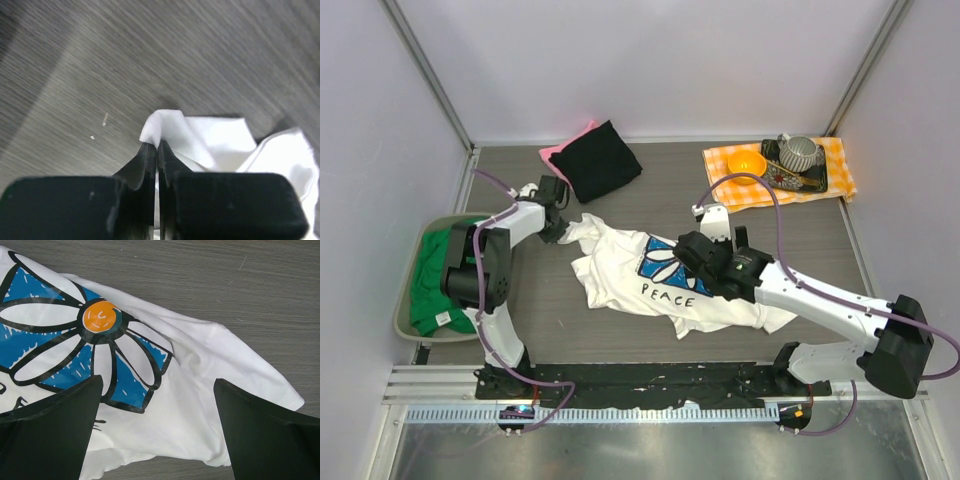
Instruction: Fold and stack the t-shirts
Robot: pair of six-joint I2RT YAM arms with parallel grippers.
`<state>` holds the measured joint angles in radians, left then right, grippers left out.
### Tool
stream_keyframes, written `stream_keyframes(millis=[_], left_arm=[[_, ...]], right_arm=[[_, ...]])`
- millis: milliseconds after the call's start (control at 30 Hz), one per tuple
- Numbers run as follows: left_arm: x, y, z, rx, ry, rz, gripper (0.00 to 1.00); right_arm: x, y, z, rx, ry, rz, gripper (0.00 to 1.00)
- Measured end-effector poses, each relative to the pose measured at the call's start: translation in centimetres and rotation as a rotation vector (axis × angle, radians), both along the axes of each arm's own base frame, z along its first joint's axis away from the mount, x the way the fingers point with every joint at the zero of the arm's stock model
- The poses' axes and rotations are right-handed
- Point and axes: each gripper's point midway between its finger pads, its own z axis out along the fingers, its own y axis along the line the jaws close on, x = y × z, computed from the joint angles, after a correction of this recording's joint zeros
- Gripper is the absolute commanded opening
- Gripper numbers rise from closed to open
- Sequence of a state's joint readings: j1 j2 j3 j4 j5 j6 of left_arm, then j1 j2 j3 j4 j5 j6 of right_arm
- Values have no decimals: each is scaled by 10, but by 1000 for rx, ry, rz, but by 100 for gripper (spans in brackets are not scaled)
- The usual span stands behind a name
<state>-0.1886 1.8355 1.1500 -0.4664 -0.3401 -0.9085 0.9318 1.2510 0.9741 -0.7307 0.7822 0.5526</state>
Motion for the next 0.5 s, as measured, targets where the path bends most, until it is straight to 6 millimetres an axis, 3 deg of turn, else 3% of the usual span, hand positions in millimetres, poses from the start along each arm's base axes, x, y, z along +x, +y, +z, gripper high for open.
stream_keyframes(millis=[267, 333, 400, 500], left_arm=[[14, -7, 3, -21, -28, -35, 0], [14, -12, 15, -48, -45, -51, 0], [16, -19, 40, -84, -81, -76, 0], [39, -34, 125, -146, -218, -134, 0]], right_arm=[[-8, -11, -1, 15, -5, -7, 100], [-10, -12, -3, 17, -1, -9, 100], [-11, -12, -7, 20, 8, -9, 100], [-14, -10, -12, 30, 26, -4, 99]])
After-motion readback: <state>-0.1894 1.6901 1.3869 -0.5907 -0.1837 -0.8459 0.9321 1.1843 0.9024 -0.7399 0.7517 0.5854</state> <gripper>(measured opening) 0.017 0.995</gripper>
